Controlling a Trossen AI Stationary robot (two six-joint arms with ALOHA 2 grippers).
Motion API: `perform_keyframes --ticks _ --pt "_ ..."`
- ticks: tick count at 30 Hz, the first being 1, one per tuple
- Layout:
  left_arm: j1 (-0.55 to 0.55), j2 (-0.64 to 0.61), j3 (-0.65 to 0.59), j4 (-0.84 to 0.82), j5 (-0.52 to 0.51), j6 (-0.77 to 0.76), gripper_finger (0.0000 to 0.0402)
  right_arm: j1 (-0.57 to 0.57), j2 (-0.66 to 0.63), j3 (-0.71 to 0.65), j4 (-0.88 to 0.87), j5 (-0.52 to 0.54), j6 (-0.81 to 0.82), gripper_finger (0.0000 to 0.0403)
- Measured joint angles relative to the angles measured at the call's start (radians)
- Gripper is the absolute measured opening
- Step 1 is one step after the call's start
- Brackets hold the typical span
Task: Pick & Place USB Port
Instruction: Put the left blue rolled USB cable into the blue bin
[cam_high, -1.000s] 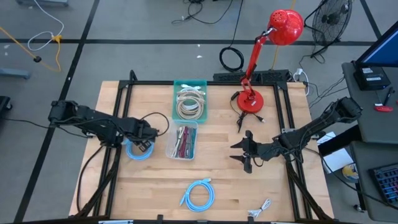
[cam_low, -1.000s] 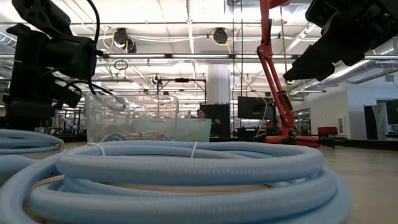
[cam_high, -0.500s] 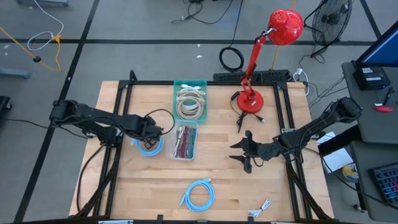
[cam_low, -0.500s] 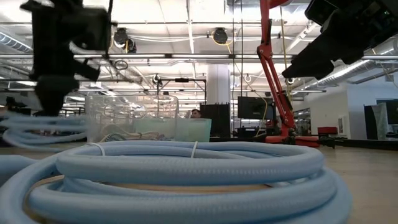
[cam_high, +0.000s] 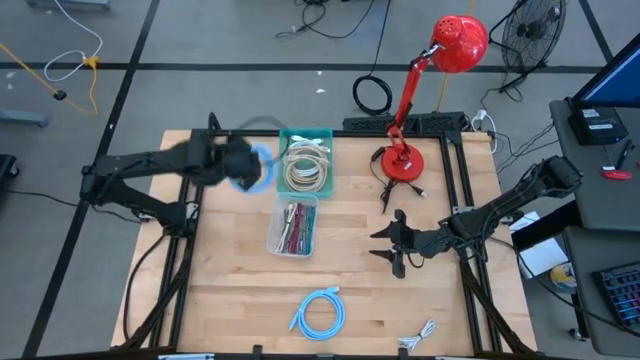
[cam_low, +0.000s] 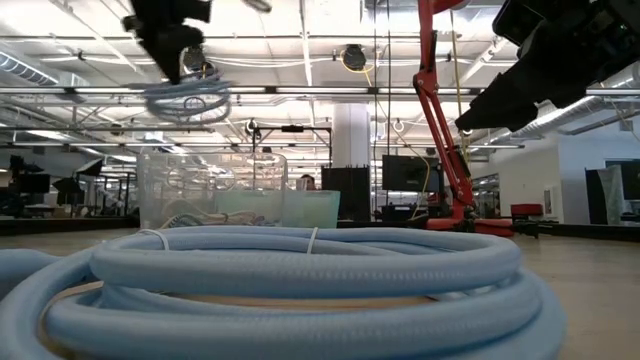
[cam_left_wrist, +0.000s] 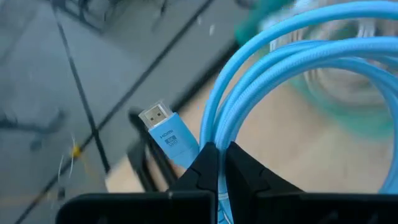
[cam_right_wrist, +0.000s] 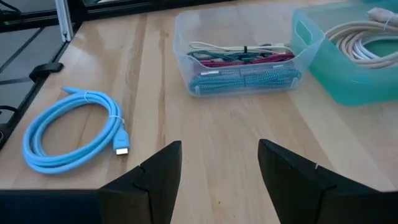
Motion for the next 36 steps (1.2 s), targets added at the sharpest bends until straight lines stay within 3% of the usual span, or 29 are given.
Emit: perform_keyframes --ticks 2,6,12,14,21,29,36 --pt "0.074 0.006 0.037 0.125 0.004 0.169 0.0008 0.0 0.0 -0.012 0.023 0.0 0.0 0.0203" --pt "0.226 0.027 0.05 0.391 0.169 0.475 0.0008 0.0 0.0 -0.055 0.113 0.0 -0.003 0.0203" --pt "0.343 0.185 0.05 0.579 0.378 0.734 0.0008 -0.009 0.0 -0.079 0.158 0.0 -0.024 0.0203" --pt "0.359 0.261 0.051 0.613 0.455 0.785 0.0008 -0.015 0.0 -0.079 0.161 0.0 -0.033 0.0203" --pt "0.334 0.474 0.062 0.711 0.5 0.898 0.0008 -0.041 0.0 -0.079 0.165 0.0 -0.052 0.0203" --pt "0.324 0.551 0.102 0.789 0.544 0.937 0.0008 -0.048 0.0 -0.079 0.165 0.0 -0.057 0.0203" --pt "0.324 0.614 0.103 0.757 0.534 0.951 0.0008 -0.048 0.0 -0.079 0.165 0.0 -0.056 0.0203"
